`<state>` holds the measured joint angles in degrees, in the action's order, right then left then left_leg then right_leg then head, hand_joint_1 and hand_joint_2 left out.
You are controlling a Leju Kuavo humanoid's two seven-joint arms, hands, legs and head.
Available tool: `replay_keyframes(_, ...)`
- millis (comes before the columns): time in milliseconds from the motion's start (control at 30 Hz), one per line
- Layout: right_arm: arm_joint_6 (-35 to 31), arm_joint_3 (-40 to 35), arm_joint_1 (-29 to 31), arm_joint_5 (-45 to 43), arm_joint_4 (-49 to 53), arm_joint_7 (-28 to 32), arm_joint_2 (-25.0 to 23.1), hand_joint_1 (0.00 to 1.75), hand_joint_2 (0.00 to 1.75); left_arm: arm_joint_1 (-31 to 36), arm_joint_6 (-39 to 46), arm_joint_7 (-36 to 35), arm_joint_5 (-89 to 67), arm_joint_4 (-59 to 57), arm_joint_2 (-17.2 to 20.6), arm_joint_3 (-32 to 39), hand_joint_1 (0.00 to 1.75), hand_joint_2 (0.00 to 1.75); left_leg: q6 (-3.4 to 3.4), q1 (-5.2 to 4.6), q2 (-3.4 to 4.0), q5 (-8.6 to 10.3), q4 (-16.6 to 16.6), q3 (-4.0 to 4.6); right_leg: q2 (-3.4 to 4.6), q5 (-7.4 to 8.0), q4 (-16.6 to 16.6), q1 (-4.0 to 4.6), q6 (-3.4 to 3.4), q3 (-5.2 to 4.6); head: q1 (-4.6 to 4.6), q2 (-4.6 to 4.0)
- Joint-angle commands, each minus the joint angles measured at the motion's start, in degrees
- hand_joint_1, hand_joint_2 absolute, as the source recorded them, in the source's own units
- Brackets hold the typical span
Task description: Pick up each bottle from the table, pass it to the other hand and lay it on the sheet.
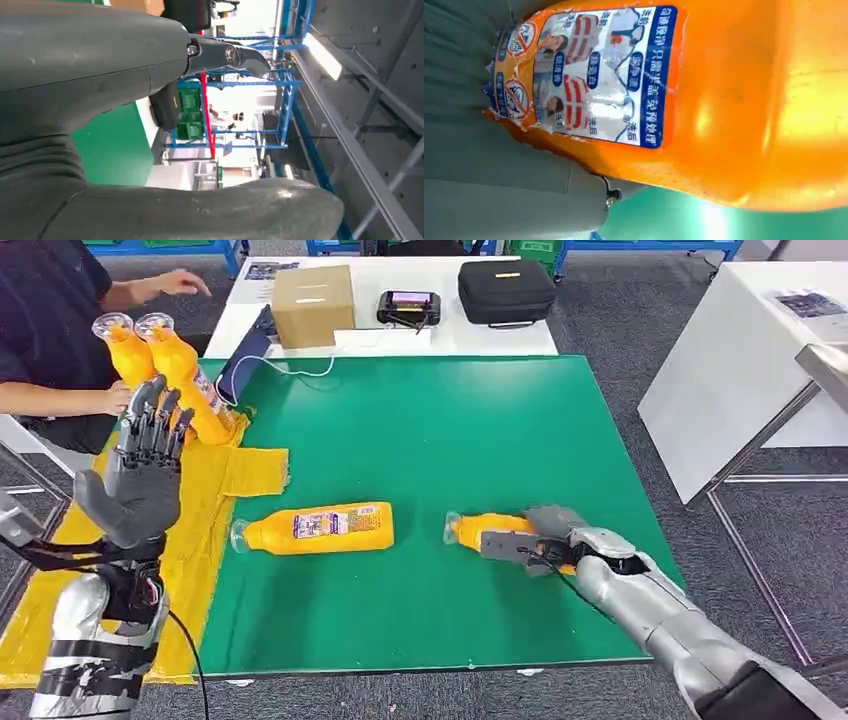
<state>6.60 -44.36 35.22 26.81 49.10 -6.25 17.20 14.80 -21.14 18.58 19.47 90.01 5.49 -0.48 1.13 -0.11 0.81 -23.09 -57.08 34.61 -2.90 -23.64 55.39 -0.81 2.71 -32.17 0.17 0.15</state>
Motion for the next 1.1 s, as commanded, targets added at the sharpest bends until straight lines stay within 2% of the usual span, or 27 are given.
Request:
replay_keyframes(33, 0.05, 15.56, -3.82, -11.57, 19.82, 3.04, -4.00, 1.75, 1.75, -1.52, -0.80, -0.09, -1.26, 2.48, -0.04, 1.70, 0.00, 0.00, -0.13, 0.04, 0.20, -0.06, -0.05, 0.15, 0.49, 0.01, 0.10, 0.03, -0.16, -0.25, -0.07, 0.00)
replay_keyframes(200, 2.76, 16.38, -0.04, -19.88, 27.85, 2.09, -4.35, 1.75, 1.75, -0.92, 0.63, -1.29, -0.52, 3.06, -0.83, -0.07, 0.00, 0.00, -0.20, -0.02, -0.02, 0.09, -0.26, 0.92, 0.30, 0.02, 0.46, -0.02, -0.22, -1.01, -0.04, 0.00)
replay_keyframes(433, 2.67, 11.65, -1.17, -21.28, 31.81, 1.51, -5.41, 1.75, 1.75, -3.02, 2.22, -1.29, 0.37, 4.57, -2.68, -3.02, 0.00, 0.00, -0.19, 0.02, -0.03, 0.13, -0.06, 0.73, 0.28, 0.03, 0.21, 0.02, -0.21, -0.78, -0.04, 0.00)
replay_keyframes(467, 2.64, 10.71, -0.77, -21.42, 31.23, 1.54, -5.85, 1.75, 1.75, -2.93, 2.36, -1.45, 0.73, 4.60, -2.63, -3.39, 0.00, 1.75, -0.17, 0.01, -0.06, 0.18, -0.05, 0.81, 0.18, 0.08, 0.20, 0.02, -0.18, -0.84, -0.02, 0.00)
replay_keyframes(567, 2.93, 6.03, 1.52, -21.15, 27.50, 1.09, -10.47, 1.75, 1.75, -3.20, 0.72, -3.07, 4.55, 5.16, -2.91, -5.05, 0.00, 1.75, -0.19, 0.02, 0.03, 0.14, -0.08, 0.82, 0.34, 0.08, 0.23, 0.02, -0.21, -0.88, -0.02, 0.00)
replay_keyframes(633, 1.93, 2.36, 1.96, -19.27, 24.81, 0.21, -14.08, 1.75, 1.75, -5.85, -0.12, -1.94, 6.66, 7.89, -4.04, -4.77, 0.00, 1.75, -0.21, 0.02, 0.26, 0.12, -0.05, 0.77, 0.56, 0.11, 0.23, 0.02, -0.23, -0.90, 0.00, 0.00)
replay_keyframes(700, 1.12, -0.62, 1.98, -18.24, 23.03, 0.02, -15.77, 1.75, 1.75, -8.81, -0.77, -1.08, 7.53, 10.67, -4.69, -4.52, 0.00, 1.75, -0.20, 0.01, 0.33, 0.13, -0.01, 0.78, 0.60, 0.14, 0.20, 0.02, -0.22, -0.93, 0.00, 0.00)
replay_keyframes(767, 0.74, -1.01, 1.95, -18.19, 22.99, 0.09, -15.63, 1.75, 1.75, -9.25, -0.92, -0.95, 7.57, 11.17, -4.67, -4.47, 0.00, 1.75, -0.22, 0.03, 0.44, 0.08, 0.05, 0.69, 0.70, 0.13, 0.15, 0.05, -0.24, -0.87, -0.02, 0.00)
replay_keyframes(933, 1.10, -0.75, 2.05, -19.28, 23.74, 0.32, -14.56, 1.75, 1.75, -8.65, -1.38, -0.82, 7.66, 10.52, -4.77, -4.16, 0.00, 1.75, -0.17, 0.06, -0.04, 0.19, -0.04, 0.95, 0.22, 0.06, 0.21, 0.06, -0.19, -1.02, -0.02, 0.00)
replay_keyframes(1100, 1.00, -3.08, 1.23, -18.74, 22.54, 0.01, -17.20, 1.75, 1.75, -13.56, -2.76, -0.08, 7.09, 13.44, -5.28, -5.48, 0.00, 1.75, -0.18, 0.04, 0.17, 0.11, 0.00, 0.82, 0.48, 0.07, 0.17, 0.03, -0.21, -0.91, 0.00, 0.00)
